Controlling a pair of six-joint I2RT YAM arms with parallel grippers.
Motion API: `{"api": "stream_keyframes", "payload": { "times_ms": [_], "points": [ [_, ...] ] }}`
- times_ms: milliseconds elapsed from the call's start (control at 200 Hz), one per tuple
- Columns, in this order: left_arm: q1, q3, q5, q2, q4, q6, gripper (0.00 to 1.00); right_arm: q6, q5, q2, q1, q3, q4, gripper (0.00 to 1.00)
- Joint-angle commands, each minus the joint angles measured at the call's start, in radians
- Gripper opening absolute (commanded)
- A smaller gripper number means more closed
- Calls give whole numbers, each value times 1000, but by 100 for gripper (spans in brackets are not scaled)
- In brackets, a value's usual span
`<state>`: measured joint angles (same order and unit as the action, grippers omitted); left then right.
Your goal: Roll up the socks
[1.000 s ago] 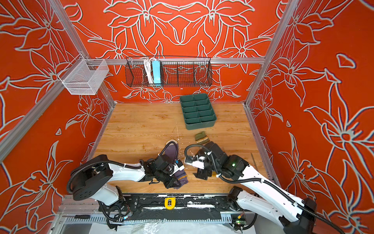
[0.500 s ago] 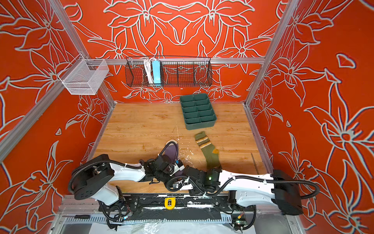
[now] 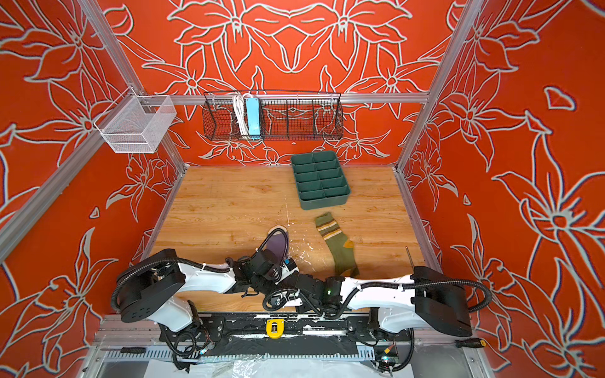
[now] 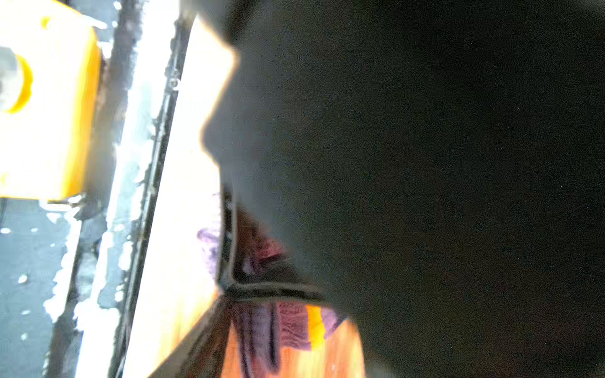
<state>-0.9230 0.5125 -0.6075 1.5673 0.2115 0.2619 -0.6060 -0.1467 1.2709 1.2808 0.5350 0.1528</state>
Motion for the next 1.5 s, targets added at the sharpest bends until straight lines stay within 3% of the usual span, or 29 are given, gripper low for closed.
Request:
{"api": "stream_keyframes", "payload": {
  "times_ms": [0,105,335,510,646,781,976,1011,1126,1276,1416,1496],
  "points": [
    [1,-49,123,25,-191,-20,0,-11,-8,-2,5,-30,48,57],
    [1,-67,118,11,-163,-14,0,-33,-7,19,11,-33,60,52],
    [1,-66,121,2,-165,-24,0,-55,-31,5,35,-27,144,53],
    [1,-65,122,11,-164,-23,0,-54,-42,45,36,-44,74,52],
    [1,-62,117,9,-173,-22,0,-59,-31,119,45,-14,69,38],
    [1,-58,111,0,-173,-20,0,-72,-17,120,54,-17,78,30],
    [1,-41,143,-71,-205,-26,0,-72,-5,119,60,-9,109,7],
    [0,-32,151,-92,-227,-37,12,-72,-7,120,60,-7,111,5],
    [0,-17,178,-174,-282,-55,37,-69,-14,134,60,1,115,1],
    [0,-18,238,-303,-324,-68,64,-61,-10,150,60,9,111,0],
    [0,-22,399,-464,-370,-59,77,-32,32,154,46,49,155,0],
    [0,-20,584,-626,-409,-44,79,-8,99,162,20,98,227,0]
  ]
}}
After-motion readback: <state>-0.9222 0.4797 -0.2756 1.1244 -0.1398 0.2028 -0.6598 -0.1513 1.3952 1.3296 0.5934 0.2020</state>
